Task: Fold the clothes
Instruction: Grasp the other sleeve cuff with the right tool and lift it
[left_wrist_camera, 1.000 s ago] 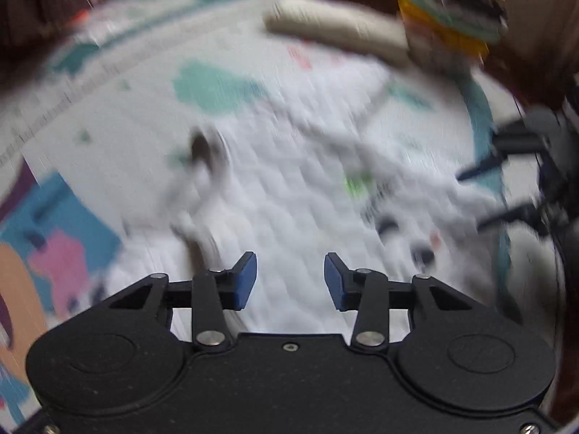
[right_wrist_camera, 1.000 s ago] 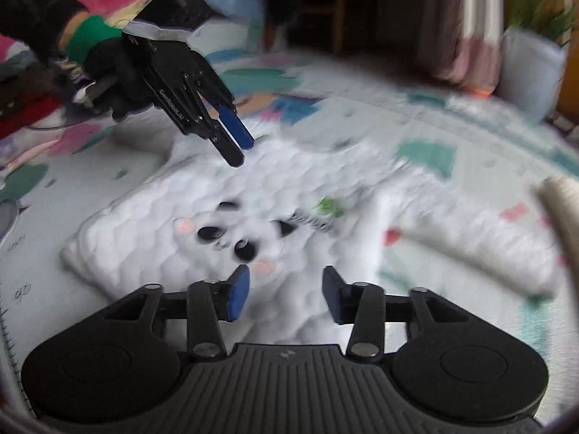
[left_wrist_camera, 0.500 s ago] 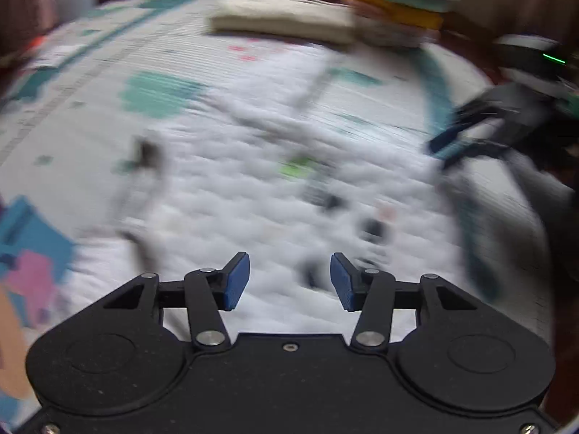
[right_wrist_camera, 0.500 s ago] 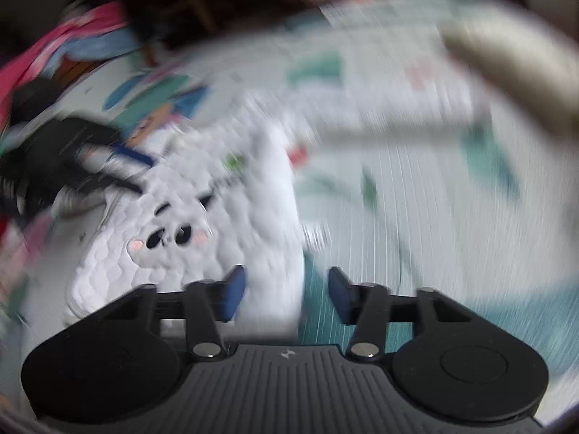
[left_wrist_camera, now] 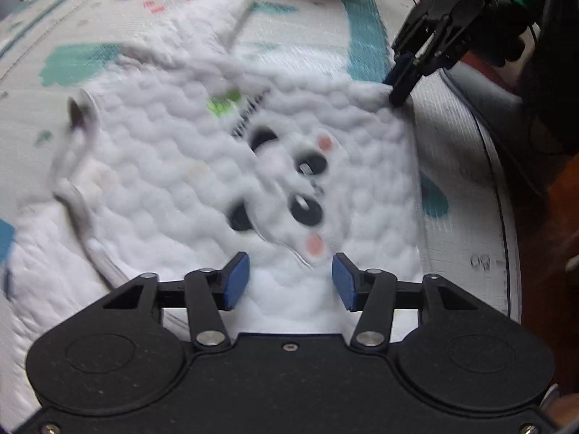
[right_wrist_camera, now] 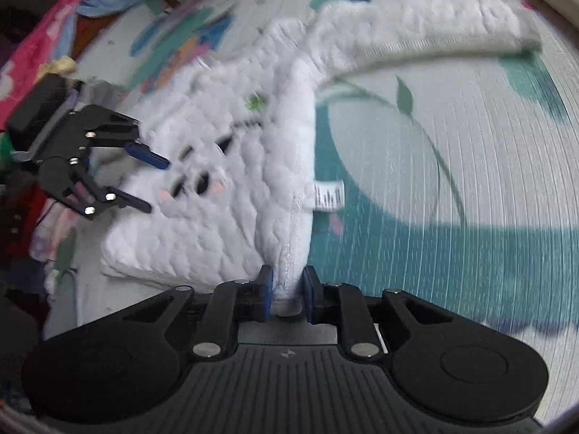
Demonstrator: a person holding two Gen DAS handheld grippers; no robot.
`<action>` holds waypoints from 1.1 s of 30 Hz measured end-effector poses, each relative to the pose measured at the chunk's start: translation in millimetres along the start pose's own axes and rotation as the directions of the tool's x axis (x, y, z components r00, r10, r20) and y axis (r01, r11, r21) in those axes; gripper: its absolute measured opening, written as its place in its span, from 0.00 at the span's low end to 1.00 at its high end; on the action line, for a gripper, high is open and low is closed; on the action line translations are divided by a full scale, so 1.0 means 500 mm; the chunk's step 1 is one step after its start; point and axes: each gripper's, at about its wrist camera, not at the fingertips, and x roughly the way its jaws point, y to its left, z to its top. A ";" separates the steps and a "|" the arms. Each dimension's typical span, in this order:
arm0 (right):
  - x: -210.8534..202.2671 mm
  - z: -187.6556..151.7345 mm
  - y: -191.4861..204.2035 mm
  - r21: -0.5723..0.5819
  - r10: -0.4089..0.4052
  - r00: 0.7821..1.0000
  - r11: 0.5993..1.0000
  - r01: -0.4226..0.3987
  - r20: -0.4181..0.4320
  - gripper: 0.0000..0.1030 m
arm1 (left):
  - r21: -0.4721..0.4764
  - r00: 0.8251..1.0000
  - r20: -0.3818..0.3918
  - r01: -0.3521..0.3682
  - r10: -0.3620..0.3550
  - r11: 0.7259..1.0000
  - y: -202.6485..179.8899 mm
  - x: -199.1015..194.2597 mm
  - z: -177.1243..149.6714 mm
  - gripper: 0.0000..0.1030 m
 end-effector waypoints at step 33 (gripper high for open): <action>-0.041 0.177 -0.336 0.681 -0.306 0.834 0.725 -0.108 0.458 0.19 | -0.234 0.953 0.244 -0.124 0.182 0.964 0.128 0.023 0.219 0.28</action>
